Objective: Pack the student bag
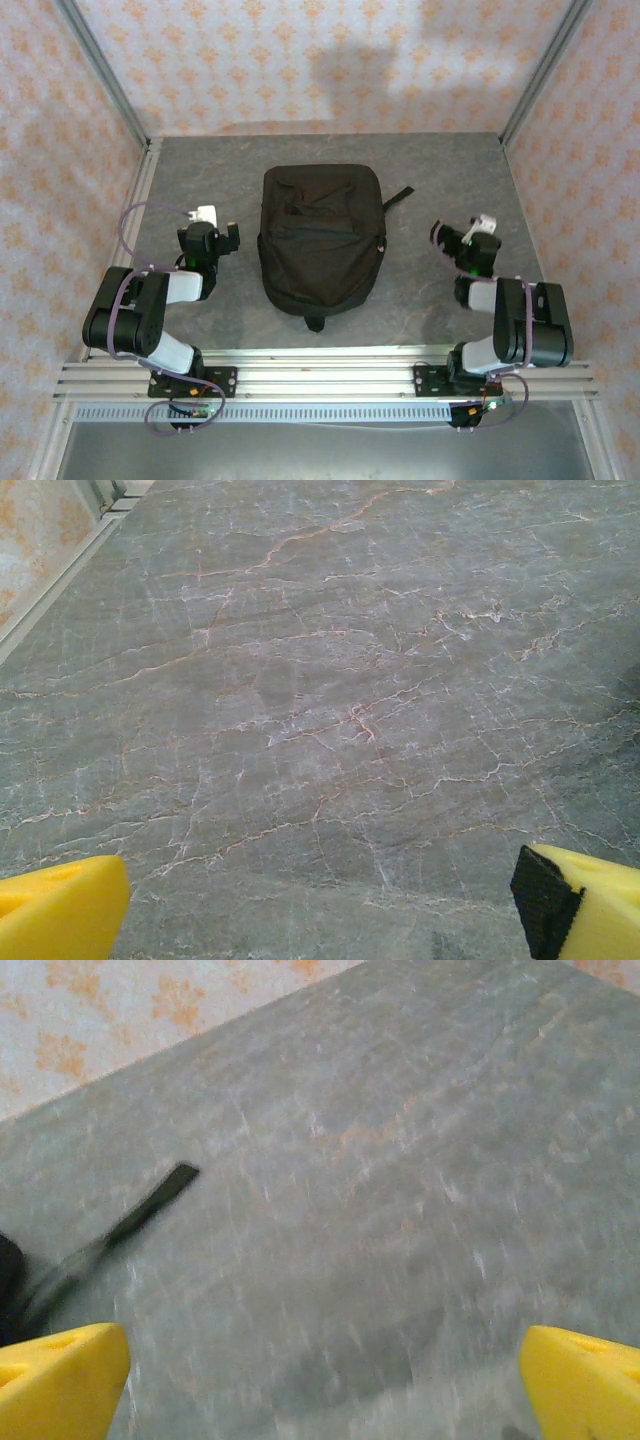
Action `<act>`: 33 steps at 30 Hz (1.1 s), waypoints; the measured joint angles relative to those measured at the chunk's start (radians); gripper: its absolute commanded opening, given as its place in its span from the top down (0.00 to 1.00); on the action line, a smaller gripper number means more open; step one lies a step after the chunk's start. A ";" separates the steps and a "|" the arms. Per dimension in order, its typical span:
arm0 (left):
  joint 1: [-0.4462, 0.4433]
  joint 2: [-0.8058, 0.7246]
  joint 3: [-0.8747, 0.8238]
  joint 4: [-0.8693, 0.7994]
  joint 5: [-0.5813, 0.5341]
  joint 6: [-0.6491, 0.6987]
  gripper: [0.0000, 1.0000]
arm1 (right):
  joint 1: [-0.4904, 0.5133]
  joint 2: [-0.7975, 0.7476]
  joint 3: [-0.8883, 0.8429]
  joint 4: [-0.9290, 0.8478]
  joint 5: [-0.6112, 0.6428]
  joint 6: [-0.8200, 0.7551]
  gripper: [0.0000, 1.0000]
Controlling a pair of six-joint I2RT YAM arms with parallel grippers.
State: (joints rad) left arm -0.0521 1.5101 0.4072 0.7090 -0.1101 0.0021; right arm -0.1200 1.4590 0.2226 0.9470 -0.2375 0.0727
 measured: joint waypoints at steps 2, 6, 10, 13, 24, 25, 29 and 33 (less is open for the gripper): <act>0.000 0.000 0.000 0.000 0.000 0.000 0.00 | 0.032 0.099 -0.055 0.088 0.021 -0.012 0.01; 0.000 0.000 0.000 0.000 0.003 0.000 0.00 | 0.081 0.097 0.113 -0.065 0.112 -0.060 0.01; 0.000 0.000 0.001 0.000 0.003 0.000 0.00 | 0.142 0.076 0.209 -0.080 0.160 -0.098 0.01; 0.000 0.000 0.002 0.000 0.003 0.000 0.00 | 0.142 0.069 0.208 -0.126 0.187 -0.108 0.01; 0.000 0.000 0.003 0.000 0.003 0.000 0.00 | 0.143 0.069 0.208 -0.175 0.212 -0.119 0.01; 0.000 0.000 0.003 0.000 0.003 0.000 0.00 | 0.143 0.069 0.208 -0.177 0.212 -0.119 0.01; 0.000 0.000 0.003 0.000 0.003 0.000 0.00 | 0.143 0.069 0.208 -0.178 0.212 -0.119 0.01; 0.000 0.000 0.003 0.000 0.003 0.000 0.00 | 0.143 0.069 0.208 -0.178 0.213 -0.119 0.01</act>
State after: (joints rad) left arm -0.0521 1.5101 0.4099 0.7090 -0.1074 0.0017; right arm 0.0227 1.5284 0.4301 0.7692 -0.0246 -0.0467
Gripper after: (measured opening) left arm 0.998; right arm 0.993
